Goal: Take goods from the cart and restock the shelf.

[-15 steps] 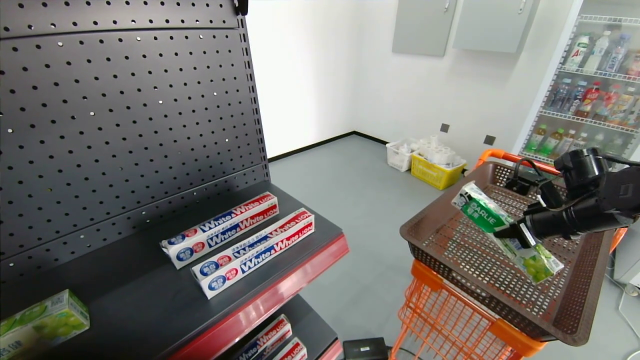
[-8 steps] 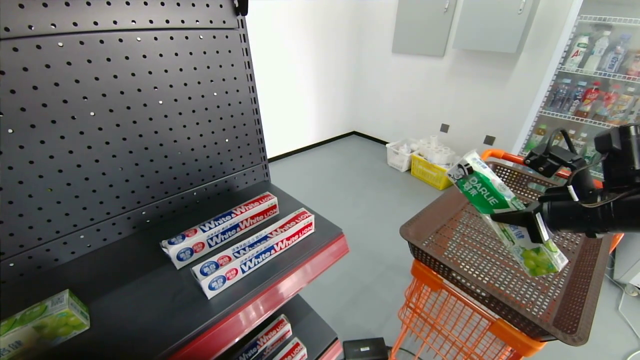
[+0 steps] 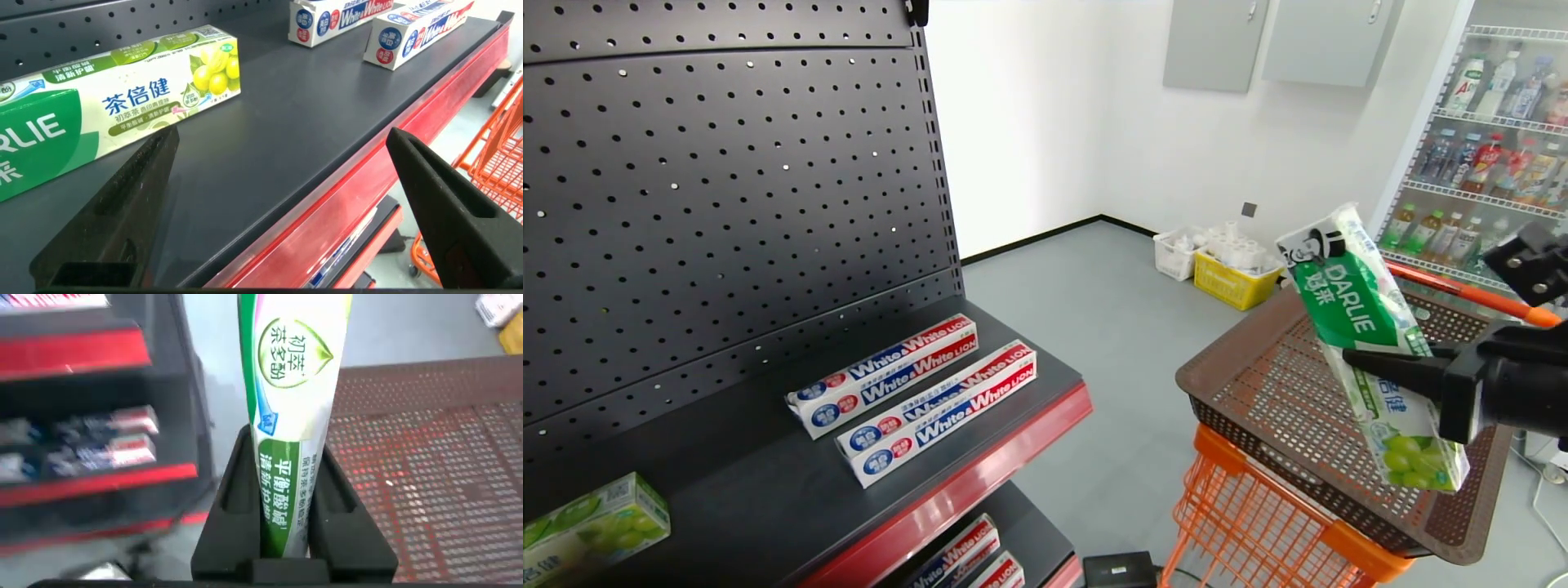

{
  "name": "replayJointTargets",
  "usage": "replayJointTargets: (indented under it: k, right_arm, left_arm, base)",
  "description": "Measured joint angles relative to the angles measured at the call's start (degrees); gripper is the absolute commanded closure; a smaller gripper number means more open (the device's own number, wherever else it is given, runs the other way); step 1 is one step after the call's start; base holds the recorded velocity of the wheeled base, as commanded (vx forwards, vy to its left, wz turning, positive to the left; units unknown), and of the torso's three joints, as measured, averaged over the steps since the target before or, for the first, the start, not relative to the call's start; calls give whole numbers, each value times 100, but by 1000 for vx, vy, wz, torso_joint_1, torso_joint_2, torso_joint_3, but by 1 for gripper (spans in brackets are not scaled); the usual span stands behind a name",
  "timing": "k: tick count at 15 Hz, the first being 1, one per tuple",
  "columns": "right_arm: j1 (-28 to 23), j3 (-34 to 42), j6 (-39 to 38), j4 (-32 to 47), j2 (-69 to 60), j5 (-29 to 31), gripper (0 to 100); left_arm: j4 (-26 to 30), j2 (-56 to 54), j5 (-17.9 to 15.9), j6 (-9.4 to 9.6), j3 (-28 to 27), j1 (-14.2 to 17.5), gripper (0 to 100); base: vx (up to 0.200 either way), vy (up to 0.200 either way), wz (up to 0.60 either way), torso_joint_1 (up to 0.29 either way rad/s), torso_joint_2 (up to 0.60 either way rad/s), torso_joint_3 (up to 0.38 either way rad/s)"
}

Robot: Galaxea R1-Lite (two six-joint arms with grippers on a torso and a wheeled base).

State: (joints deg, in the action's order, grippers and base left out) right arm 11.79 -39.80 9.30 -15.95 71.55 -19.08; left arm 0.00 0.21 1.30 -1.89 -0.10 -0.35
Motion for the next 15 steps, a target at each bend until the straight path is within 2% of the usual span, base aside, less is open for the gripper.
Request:
replayJointTargets:
  k: [5, 8, 10, 12, 13, 15]
  right_arm:
    - [347, 863, -655, -332, -1375, -262, 100]
    - [207, 1331, -655, -386, -2004, -278, 100]
    - [-127, 1604, -640, -364, -2417, -251, 100]
    - [-367, 1955, -638, -277, -2922, -79, 100]
    - [-394, 2065, -624, -283, -3100, 208, 100]
    - [-232, 2126, -627, -447, -3268, 468, 100]
  left_arm:
    - [0, 0, 0, -2, 0, 0, 0]
    - [0, 0, 0, -2, 0, 0, 0]
    - [0, 0, 0, 0, 0, 0, 0]
    - [0, 0, 0, -2, 0, 0, 0]
    - [0, 0, 0, -2, 0, 0, 0]
    - [0, 0, 0, 0, 0, 0, 0]
  base:
    - [0, 0, 0, 0, 0, 0]
    - [0, 0, 0, 0, 0, 0]
    - [0, 0, 0, 0, 0, 0]
    - [0, 0, 0, 0, 0, 0]
    - [0, 0, 0, 0, 0, 0]
    - [0, 0, 0, 0, 0, 0]
